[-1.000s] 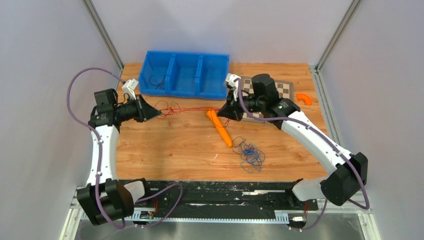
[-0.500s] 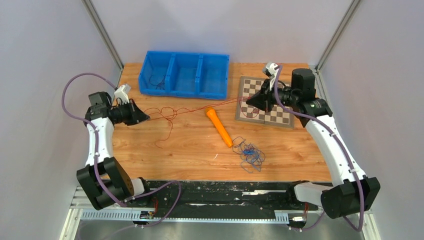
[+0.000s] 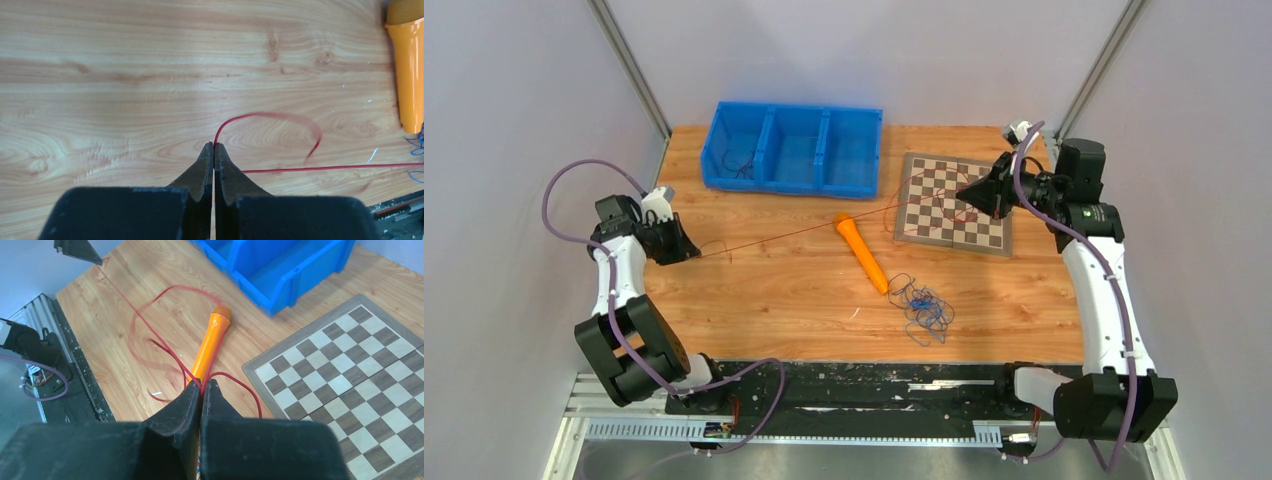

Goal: Untangle the cables

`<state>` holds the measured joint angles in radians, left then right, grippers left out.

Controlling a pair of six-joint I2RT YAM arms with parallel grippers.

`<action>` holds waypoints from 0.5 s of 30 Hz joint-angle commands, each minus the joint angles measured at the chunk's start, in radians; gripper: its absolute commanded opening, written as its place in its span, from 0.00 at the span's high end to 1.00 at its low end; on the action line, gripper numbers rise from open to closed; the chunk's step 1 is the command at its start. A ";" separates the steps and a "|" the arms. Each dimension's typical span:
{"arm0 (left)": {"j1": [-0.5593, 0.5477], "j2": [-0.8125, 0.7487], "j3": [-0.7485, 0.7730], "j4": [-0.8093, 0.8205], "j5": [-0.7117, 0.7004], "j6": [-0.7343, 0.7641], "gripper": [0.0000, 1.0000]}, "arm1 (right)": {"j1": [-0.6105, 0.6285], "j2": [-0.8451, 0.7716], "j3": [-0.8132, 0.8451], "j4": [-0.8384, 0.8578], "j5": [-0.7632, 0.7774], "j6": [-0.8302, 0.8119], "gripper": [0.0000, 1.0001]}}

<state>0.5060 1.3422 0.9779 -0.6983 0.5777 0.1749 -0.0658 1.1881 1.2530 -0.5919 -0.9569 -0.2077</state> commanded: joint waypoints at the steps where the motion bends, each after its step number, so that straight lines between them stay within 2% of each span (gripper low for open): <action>1: 0.042 0.000 -0.013 0.079 -0.176 0.085 1.00 | -0.034 -0.042 0.029 0.020 0.014 -0.048 1.00; 6: 0.070 0.017 -0.014 0.128 -0.320 0.106 1.00 | -0.131 -0.035 0.061 0.006 0.008 -0.067 1.00; 10: 0.114 0.043 0.000 0.143 -0.332 0.106 1.00 | -0.189 -0.012 0.090 -0.024 -0.014 -0.068 0.99; 13: 0.133 0.044 0.005 0.152 -0.328 0.098 1.00 | -0.192 0.000 0.093 -0.071 -0.031 -0.085 0.78; 15: 0.138 0.039 0.008 0.158 -0.327 0.099 1.00 | -0.193 -0.001 0.086 -0.084 -0.041 -0.095 0.75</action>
<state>0.6231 1.3937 0.9604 -0.6106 0.3264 0.2325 -0.2611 1.1858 1.3064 -0.6617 -0.9813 -0.2569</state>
